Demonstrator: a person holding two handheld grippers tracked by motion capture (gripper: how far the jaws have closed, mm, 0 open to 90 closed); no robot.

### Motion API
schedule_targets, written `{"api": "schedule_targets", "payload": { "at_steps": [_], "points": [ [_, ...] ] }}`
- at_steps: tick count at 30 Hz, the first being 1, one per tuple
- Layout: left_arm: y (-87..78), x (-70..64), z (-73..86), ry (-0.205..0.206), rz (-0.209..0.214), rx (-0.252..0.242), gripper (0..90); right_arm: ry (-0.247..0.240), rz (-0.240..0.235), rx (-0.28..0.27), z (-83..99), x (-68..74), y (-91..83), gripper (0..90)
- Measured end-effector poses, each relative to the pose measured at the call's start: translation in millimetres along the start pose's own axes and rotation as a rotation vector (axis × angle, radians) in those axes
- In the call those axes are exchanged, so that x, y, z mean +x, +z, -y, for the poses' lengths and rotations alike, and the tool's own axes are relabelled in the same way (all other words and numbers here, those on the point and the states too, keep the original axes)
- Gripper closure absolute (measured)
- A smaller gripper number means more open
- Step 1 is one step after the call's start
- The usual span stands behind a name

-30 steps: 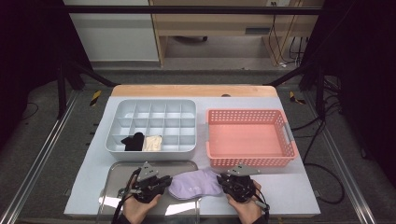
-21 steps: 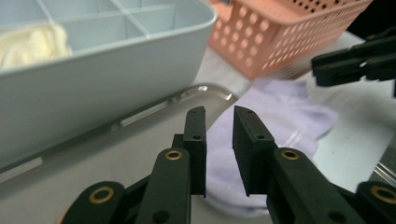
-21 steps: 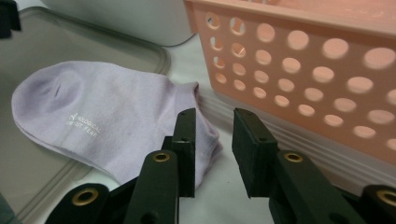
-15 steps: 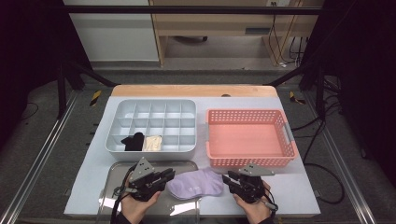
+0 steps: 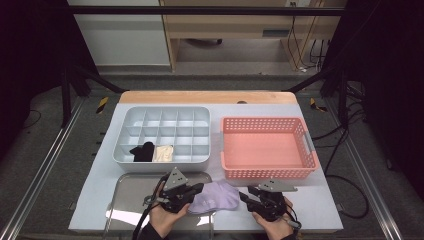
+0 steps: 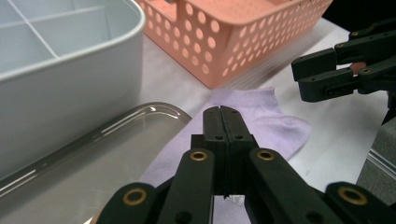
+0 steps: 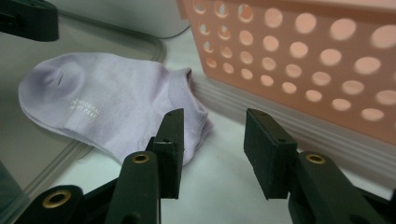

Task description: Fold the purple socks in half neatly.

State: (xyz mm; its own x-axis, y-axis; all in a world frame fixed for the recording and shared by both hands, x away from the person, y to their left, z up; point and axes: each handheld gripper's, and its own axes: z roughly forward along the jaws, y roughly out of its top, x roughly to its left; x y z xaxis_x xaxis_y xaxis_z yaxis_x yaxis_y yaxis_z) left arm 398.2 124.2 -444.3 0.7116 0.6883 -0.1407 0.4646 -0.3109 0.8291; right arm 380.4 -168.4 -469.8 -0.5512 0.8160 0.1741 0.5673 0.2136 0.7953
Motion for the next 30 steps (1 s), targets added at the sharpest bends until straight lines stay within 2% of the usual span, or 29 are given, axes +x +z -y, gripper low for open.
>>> {"api": "schedule_targets", "payload": {
  "at_steps": [4,5,10,15,26,30],
  "points": [
    [11.5,-3.2,4.2,0.001,0.02,0.022,89.6,0.002,-0.002,0.005,0.9,2.0,1.2,59.6],
    [16.6,-4.5,7.3,0.004,0.025,0.04,89.6,0.002,-0.003,0.008,1.1,2.3,1.8,60.3],
    [23.7,-5.2,13.4,0.003,0.025,0.062,89.7,0.022,-0.006,0.005,1.3,1.8,3.9,61.4],
    [31.4,-5.9,20.4,0.002,0.032,0.1,89.7,0.028,-0.011,0.029,0.8,5.9,11.6,62.8],
    [29.4,-7.3,24.1,0.007,0.044,0.117,89.6,0.047,-0.02,0.071,0.7,15.0,27.4,65.2],
    [29.3,-6.9,24.5,0.012,0.045,0.116,89.6,0.03,-0.002,0.083,1.0,18.0,31.6,68.0]
  ]
}}
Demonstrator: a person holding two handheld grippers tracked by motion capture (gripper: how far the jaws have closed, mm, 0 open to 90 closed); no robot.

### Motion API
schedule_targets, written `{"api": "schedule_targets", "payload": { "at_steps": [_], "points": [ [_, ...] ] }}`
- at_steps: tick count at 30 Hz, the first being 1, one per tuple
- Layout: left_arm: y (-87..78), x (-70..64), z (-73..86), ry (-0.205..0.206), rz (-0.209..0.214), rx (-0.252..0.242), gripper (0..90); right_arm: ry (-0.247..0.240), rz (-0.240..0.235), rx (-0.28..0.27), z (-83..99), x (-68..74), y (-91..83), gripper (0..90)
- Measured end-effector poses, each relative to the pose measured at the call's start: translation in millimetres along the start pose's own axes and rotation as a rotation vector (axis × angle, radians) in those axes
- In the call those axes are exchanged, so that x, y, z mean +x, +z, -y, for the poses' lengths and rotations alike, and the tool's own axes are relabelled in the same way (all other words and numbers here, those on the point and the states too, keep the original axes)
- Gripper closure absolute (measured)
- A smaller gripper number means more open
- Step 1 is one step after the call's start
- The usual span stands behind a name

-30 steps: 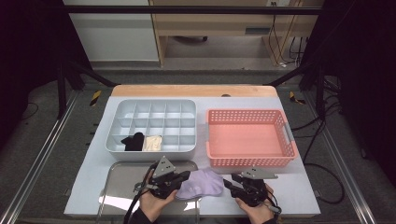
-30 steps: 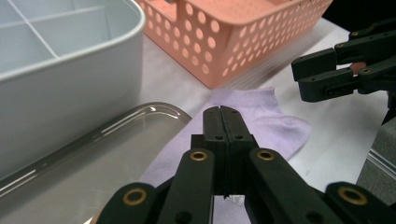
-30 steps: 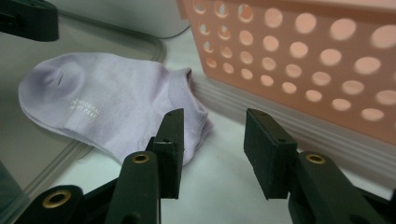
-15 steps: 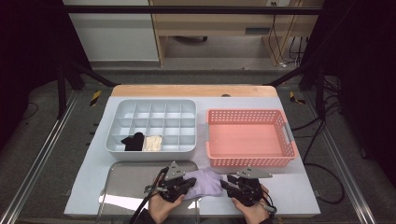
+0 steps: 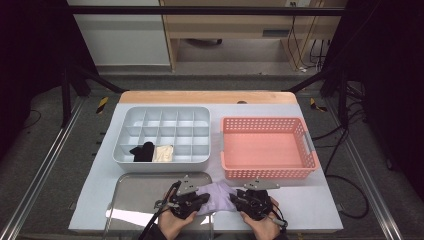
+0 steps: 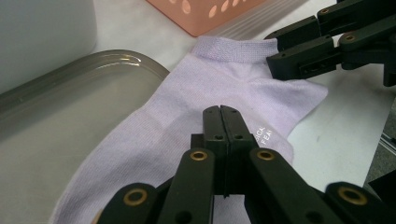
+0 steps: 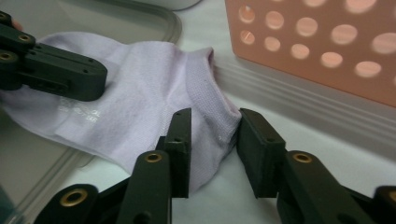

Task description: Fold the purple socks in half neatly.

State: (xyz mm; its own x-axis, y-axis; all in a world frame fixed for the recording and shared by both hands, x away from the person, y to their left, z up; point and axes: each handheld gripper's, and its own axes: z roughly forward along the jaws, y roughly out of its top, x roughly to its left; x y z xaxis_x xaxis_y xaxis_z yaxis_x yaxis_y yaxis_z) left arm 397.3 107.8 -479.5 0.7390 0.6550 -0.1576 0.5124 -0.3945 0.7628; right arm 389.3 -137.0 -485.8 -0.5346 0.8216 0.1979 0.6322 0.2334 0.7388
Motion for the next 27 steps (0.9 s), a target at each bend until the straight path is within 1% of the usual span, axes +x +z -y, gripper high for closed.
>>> {"api": "schedule_targets", "payload": {
  "at_steps": [1,3,5,7,9,12,16,18,21,24,25,26,27],
  "points": [
    [0.0,0.2,0.1,0.0,-0.001,0.0,89.5,-0.007,0.013,0.0,-0.1,1.3,0.8,72.4],
    [0.0,0.1,0.2,-0.001,-0.002,-0.001,89.6,-0.005,0.016,0.001,-0.1,2.2,1.1,79.2],
    [0.0,0.2,0.1,-0.004,-0.002,0.0,89.5,0.013,0.013,0.013,-0.9,2.5,0.9,85.3],
    [0.0,0.4,-0.2,-0.009,-0.002,0.001,89.5,0.022,0.011,0.018,-2.2,2.5,0.3,86.4],
    [0.1,0.4,-0.4,-0.012,0.0,0.003,89.5,0.025,-0.008,0.014,-3.6,1.6,-1.3,86.7],
    [0.1,0.4,-0.7,-0.014,0.0,0.004,89.5,0.024,-0.041,-0.014,-6.5,2.6,-8.1,86.9],
    [0.6,-0.3,-1.9,-0.02,-0.005,0.009,89.3,-0.011,-0.088,-0.064,-14.8,7.0,-19.4,87.0],
    [0.7,-0.4,-2.1,-0.023,-0.005,0.01,89.3,-0.016,-0.097,-0.073,-17.1,8.9,-21.6,87.0],
    [0.9,-0.6,-2.5,-0.027,-0.003,0.011,88.9,-0.048,-0.136,-0.099,-23.2,16.2,-25.9,87.0],
    [0.2,0.3,-3.4,-0.031,0.002,0.014,88.0,-0.067,-0.159,-0.101,-25.8,22.7,-25.8,87.1],
    [-0.7,0.9,-3.8,-0.038,0.009,0.011,87.7,-0.075,-0.16,-0.099,-26.3,24.4,-25.1,87.1],
    [-6.8,2.0,-5.6,-0.052,0.021,-0.004,87.6,-0.08,-0.159,-0.095,-26.7,25.6,-24.4,87.1],
    [-10.2,2.9,-6.7,-0.049,0.018,-0.016,87.5,-0.083,-0.157,-0.089,-26.7,26.9,-23.7,87.0]
  ]
}}
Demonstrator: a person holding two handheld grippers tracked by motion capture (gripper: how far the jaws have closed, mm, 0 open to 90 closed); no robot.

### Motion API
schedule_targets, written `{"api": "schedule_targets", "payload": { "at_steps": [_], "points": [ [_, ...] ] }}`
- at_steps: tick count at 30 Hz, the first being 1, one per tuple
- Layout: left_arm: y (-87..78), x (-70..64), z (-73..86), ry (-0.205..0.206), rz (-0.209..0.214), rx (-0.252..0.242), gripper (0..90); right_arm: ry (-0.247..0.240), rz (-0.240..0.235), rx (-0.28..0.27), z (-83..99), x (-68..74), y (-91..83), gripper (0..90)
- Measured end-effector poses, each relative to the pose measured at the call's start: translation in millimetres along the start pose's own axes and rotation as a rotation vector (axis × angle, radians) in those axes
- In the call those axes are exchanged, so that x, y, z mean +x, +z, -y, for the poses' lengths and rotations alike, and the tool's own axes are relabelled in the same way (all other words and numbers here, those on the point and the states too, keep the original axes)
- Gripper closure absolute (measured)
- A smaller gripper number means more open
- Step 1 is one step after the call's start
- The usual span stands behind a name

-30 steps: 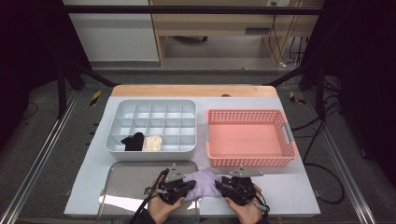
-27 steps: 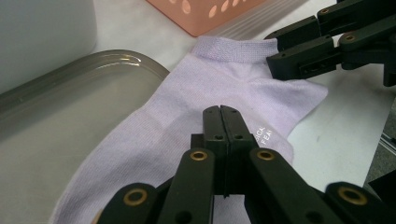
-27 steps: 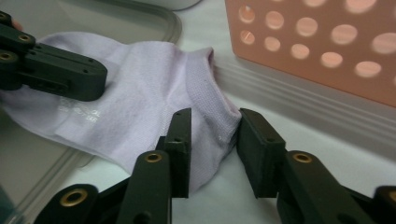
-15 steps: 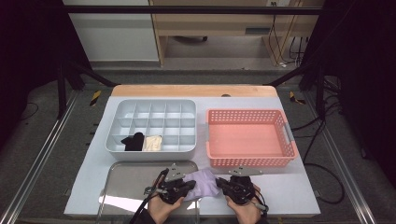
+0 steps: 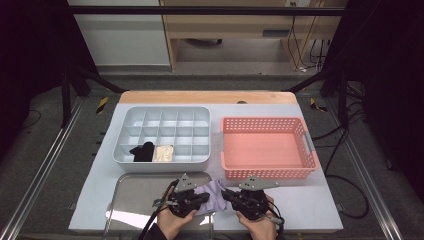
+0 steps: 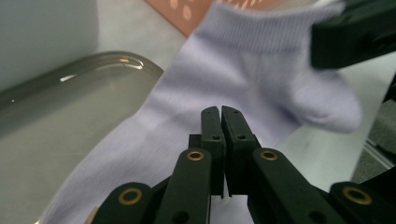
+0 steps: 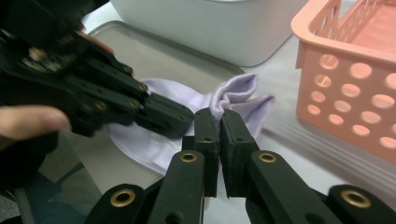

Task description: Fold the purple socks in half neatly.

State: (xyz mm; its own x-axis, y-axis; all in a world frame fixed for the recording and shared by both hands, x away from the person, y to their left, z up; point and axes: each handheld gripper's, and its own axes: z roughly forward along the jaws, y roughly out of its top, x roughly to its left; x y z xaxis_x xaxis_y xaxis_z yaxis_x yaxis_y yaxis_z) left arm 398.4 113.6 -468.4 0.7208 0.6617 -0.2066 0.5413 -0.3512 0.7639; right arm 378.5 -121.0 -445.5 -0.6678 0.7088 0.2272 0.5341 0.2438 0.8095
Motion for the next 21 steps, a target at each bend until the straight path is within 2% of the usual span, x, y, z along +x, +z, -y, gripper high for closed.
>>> {"api": "schedule_targets", "payload": {
  "at_steps": [2,3,5,6,8,9,11,14,17,21],
  "points": [
    [-11.9,3.5,-3.9,-0.006,-0.005,-0.028,87.0,-0.002,0.0,0.009,-0.2,0.7,0.6,87.0],
    [-11.9,3.5,-3.9,-0.006,-0.005,-0.028,86.7,-0.003,0.004,0.014,-0.5,1.3,0.8,87.0],
    [-39.0,13.5,-4.0,-0.002,-0.051,-0.077,85.8,-0.011,0.008,0.018,-1.5,2.3,1.2,86.9],
    [-45.6,16.6,-1.7,-0.005,-0.067,-0.087,85.3,-0.015,0.012,0.018,-2.5,3.0,0.9,87.0],
    [-61.2,26.6,9.5,-0.024,-0.097,-0.09,84.8,-0.02,0.012,0.017,-4.3,4.0,0.7,87.0],
    [-61.2,26.6,9.5,-0.024,-0.097,-0.09,84.8,-0.02,0.012,0.017,-4.3,4.0,0.7,87.0],
    [-74.4,40.5,28.6,-0.066,-0.131,-0.082,84.8,-0.032,0.014,0.02,-6.9,5.9,2.4,86.9],
    [-82.3,51.9,45.3,-0.096,-0.159,-0.057,84.9,-0.037,0.021,0.035,-9.4,9.5,6.9,86.9],
    [-80.8,55.8,52.3,-0.117,-0.153,-0.042,85.1,-0.052,0.023,0.042,-11.7,13.8,10.5,86.8],
    [-73.1,52.7,52.6,-0.102,-0.138,-0.031,86.0,-0.065,0.012,0.046,-17.4,20.9,14.5,86.9]
  ]
}}
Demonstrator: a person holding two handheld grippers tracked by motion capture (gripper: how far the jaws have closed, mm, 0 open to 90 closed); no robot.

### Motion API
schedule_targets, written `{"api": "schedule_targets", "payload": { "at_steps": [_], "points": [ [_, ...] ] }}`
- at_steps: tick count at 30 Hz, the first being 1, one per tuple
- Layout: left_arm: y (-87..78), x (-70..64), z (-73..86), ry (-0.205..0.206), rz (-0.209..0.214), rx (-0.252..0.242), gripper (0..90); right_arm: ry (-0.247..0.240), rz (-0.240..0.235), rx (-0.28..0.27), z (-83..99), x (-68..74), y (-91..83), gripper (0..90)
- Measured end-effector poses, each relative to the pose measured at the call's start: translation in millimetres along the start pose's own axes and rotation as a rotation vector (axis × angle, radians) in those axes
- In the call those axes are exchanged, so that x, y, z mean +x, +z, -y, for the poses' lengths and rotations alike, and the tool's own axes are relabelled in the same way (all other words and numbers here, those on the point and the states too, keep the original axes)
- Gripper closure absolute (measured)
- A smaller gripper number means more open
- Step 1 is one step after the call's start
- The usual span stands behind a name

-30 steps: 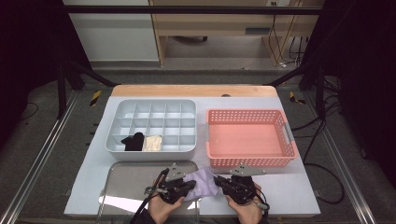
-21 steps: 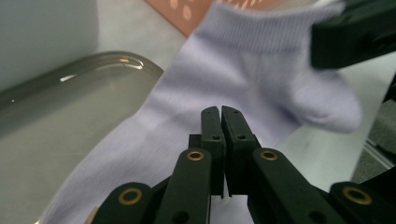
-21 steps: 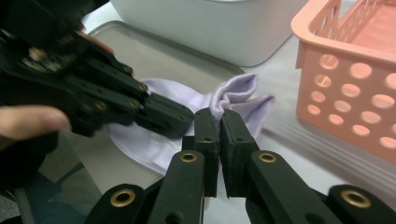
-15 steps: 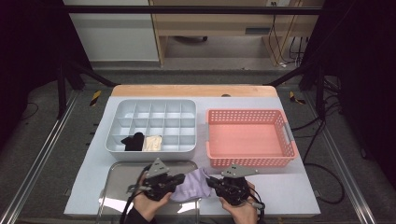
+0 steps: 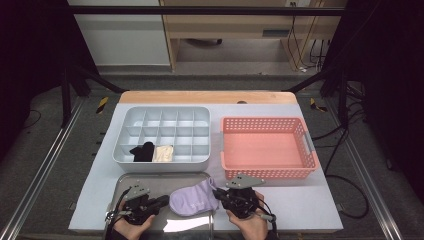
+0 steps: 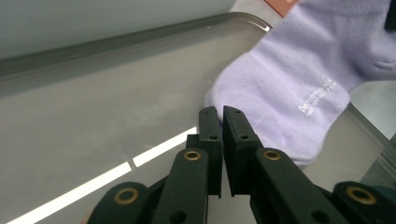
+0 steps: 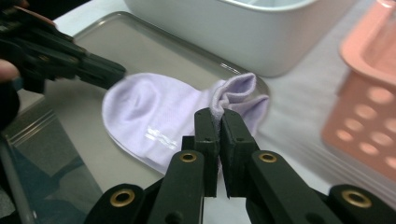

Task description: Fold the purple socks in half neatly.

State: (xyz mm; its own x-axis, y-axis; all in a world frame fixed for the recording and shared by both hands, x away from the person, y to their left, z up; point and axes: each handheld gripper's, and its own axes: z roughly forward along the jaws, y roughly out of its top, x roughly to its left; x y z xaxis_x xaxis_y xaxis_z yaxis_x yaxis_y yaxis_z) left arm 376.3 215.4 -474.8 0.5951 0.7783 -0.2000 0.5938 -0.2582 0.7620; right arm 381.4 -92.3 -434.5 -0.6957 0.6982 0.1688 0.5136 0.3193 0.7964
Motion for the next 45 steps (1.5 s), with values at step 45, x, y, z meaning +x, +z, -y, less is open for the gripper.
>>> {"api": "schedule_targets", "payload": {
  "at_steps": [45],
  "points": [
    [-22.8,16.6,-7.4,-0.071,0.004,-0.117,81.6,-0.117,-0.127,0.024,-33.8,42.5,52.9,74.0]
  ]
}}
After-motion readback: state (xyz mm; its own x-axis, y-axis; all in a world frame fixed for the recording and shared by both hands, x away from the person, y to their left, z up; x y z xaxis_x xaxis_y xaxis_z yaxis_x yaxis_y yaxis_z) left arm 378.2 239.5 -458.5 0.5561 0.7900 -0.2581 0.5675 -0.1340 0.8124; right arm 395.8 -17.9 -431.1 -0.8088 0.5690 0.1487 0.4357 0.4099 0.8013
